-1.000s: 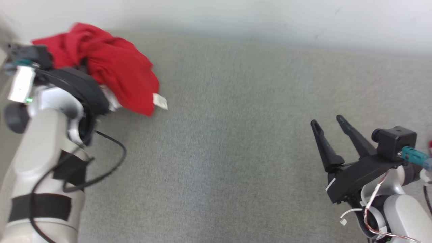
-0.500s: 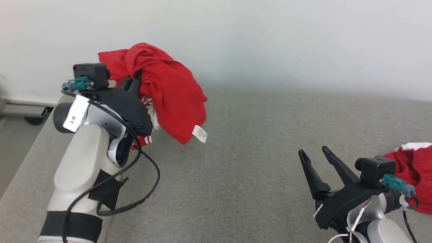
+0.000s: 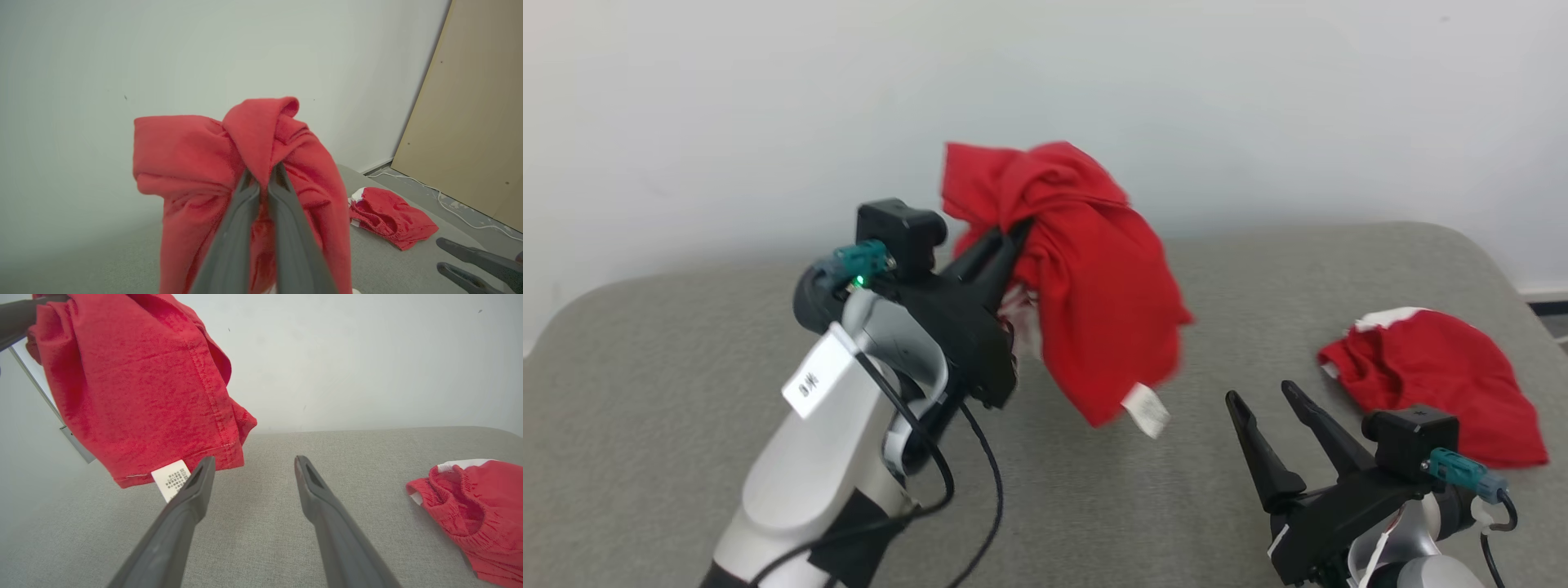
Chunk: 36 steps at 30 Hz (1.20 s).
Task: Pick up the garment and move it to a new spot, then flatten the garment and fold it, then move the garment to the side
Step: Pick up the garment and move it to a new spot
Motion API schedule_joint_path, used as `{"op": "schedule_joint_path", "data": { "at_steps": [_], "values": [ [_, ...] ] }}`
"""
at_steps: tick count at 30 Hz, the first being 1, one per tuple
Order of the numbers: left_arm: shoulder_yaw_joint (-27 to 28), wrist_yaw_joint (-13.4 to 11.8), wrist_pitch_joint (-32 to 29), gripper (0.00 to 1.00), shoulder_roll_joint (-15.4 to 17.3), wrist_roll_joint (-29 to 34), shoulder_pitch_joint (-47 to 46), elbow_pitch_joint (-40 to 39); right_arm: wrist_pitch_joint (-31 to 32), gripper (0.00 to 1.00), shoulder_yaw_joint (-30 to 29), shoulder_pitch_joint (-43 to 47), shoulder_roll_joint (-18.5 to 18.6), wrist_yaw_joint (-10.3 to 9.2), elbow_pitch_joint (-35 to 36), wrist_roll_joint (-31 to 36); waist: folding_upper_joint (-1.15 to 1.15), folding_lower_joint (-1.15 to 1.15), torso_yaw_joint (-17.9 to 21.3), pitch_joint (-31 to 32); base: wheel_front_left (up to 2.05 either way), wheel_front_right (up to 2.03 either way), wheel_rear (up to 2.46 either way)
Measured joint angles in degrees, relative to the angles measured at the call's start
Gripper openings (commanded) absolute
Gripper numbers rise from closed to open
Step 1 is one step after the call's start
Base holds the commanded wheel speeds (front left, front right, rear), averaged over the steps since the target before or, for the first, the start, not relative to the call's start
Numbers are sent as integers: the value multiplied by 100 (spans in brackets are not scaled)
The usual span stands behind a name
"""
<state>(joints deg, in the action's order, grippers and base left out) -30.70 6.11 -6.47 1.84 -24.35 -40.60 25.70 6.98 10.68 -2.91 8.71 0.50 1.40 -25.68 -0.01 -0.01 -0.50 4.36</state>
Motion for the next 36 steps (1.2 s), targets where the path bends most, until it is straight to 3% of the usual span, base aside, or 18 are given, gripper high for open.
{"op": "schedule_joint_path", "data": {
  "at_steps": [5, 12, 19, 29, 30, 31, 32, 36],
  "values": [
    [-349, -278, -97, 0, 7, -159, 283, -286, 4, 100, 77, -1, -2, 29, 26, 1, 0, 0, 415, 4, 0, 0, 0],
    [-542, -560, -220, 0, 9, -98, 471, -100, 5, 100, 108, -7, -7, 60, 40, 1, 0, 1, 860, -64, 0, 0, 0],
    [-743, -561, -258, 0, 11, 48, 525, 477, -2, 100, 59, -13, -11, 59, 47, 1, 1, 1, 1107, -255, 0, 0, 0],
    [-747, -573, -205, 0, 75, 157, 651, 1228, -62, 100, 64, -126, -44, 58, 9, 0, 1, 1, 1077, -412, 0, 0, 0],
    [-744, -614, -203, 23, 93, 157, 650, 1284, -63, 100, 71, -133, -49, 58, 2, 0, 1, 1, 1068, -420, 0, 0, 0],
    [-735, -614, -197, 55, 110, 157, 650, 1339, -63, 100, 73, -144, -53, 58, -7, 0, 1, 1, 1059, -426, 0, 0, 0],
    [-737, -611, -171, 100, 114, 157, 650, 1397, -65, 100, 70, -153, -56, 58, -12, 0, 1, 1, 1050, -431, 0, 0, 0],
    [-731, -603, -82, 100, 93, 154, 623, 1455, -103, 100, 20, -152, -46, 58, -18, 0, 1, 1, 977, -437, 0, 0, 0]
  ]
}}
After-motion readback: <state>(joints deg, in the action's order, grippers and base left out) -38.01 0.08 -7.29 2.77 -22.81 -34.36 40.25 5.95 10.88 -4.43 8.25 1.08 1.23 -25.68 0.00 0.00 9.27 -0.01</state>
